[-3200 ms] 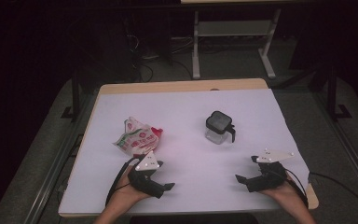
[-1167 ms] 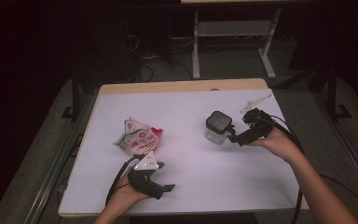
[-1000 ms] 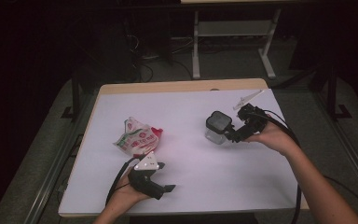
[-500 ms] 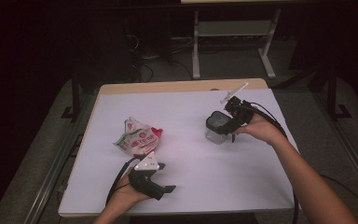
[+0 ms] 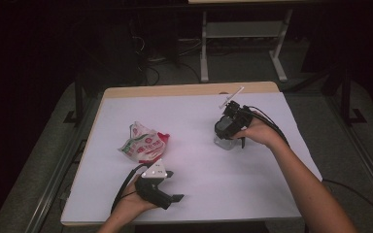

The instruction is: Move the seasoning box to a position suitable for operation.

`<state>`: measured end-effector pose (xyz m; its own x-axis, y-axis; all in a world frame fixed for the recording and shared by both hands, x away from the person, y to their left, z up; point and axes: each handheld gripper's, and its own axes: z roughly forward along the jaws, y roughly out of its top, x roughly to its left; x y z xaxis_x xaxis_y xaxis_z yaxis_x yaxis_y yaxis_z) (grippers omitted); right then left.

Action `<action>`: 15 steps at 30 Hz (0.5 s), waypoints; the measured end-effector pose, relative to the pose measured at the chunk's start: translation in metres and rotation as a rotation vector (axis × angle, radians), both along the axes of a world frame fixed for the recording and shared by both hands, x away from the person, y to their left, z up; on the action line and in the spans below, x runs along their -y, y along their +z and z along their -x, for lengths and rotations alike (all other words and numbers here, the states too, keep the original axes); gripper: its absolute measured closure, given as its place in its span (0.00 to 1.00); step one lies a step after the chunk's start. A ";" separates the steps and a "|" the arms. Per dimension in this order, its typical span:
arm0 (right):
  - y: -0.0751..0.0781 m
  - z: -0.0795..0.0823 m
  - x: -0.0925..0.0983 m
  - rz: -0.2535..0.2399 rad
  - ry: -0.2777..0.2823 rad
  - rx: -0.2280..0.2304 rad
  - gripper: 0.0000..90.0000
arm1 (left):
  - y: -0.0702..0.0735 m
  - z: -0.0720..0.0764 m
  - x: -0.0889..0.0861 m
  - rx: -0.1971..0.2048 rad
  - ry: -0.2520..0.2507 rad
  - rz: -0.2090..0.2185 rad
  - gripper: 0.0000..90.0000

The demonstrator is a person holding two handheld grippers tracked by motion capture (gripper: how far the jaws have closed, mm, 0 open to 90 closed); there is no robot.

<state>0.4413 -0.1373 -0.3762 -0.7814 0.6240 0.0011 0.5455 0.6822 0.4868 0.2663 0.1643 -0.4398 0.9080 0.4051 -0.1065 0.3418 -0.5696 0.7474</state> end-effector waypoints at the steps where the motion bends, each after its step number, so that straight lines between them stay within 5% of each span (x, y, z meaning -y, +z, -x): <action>1: -0.001 -0.001 -0.001 0.005 0.000 -0.004 0.07 | 0.000 0.000 0.000 -0.001 0.001 0.003 0.14; 15: -0.012 -0.009 -0.001 0.035 0.011 -0.072 0.15 | 0.000 0.000 0.000 -0.001 0.003 0.005 0.14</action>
